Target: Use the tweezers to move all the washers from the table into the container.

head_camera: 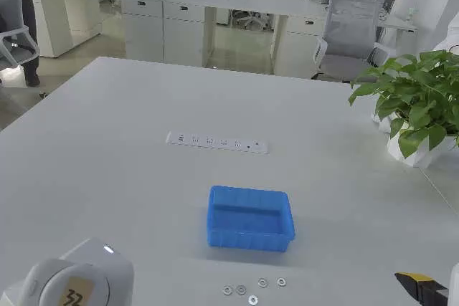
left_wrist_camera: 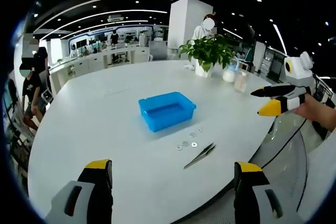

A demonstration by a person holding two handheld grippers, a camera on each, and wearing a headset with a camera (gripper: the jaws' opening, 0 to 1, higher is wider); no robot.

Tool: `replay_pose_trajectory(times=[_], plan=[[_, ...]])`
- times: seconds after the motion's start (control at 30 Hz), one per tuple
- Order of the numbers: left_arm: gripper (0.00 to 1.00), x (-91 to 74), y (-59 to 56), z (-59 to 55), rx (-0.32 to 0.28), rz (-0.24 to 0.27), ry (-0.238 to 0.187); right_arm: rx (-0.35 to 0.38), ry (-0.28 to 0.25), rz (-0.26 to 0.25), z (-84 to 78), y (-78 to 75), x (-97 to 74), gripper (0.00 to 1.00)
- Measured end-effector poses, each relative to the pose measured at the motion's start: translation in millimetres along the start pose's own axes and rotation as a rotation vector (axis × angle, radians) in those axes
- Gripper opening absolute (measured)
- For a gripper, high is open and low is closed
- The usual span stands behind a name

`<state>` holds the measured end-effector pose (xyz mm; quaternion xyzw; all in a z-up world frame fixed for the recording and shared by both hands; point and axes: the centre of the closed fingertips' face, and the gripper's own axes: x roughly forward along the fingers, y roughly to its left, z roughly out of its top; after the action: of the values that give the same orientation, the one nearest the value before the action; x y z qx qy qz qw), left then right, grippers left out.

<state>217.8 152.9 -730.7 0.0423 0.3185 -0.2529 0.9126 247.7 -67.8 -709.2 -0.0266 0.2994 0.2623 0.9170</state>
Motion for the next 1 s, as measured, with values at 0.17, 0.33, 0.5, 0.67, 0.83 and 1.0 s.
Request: replay_pose_trajectory(times=[0.17,0.33,0.5,0.67,0.83,1.0], plan=[[0.99,0.8,0.7,-1.3,0.001,0.002,0.004,-0.005,0.002,0.002,1.0,2.0,1.5,0.87],[0.99,1.8,-0.3,-1.7,-0.001,-0.002,0.008,-0.011,0.012,0.003,-0.3,3.2,3.1,0.87],[0.99,3.1,-0.9,0.5,-0.007,-0.008,0.002,-0.009,0.009,0.002,1.4,2.9,3.3,0.87],[0.97,4.4,-1.1,1.8,0.004,-0.012,0.003,-0.005,0.008,0.003,2.0,3.0,3.8,0.87],[0.97,5.2,-0.3,1.4,0.003,-0.01,0.007,-0.014,0.012,0.004,3.0,2.9,5.3,0.87],[0.97,6.0,0.5,0.5,0.01,-0.008,0.012,-0.015,0.011,0.002,3.4,2.4,6.5,0.87]])
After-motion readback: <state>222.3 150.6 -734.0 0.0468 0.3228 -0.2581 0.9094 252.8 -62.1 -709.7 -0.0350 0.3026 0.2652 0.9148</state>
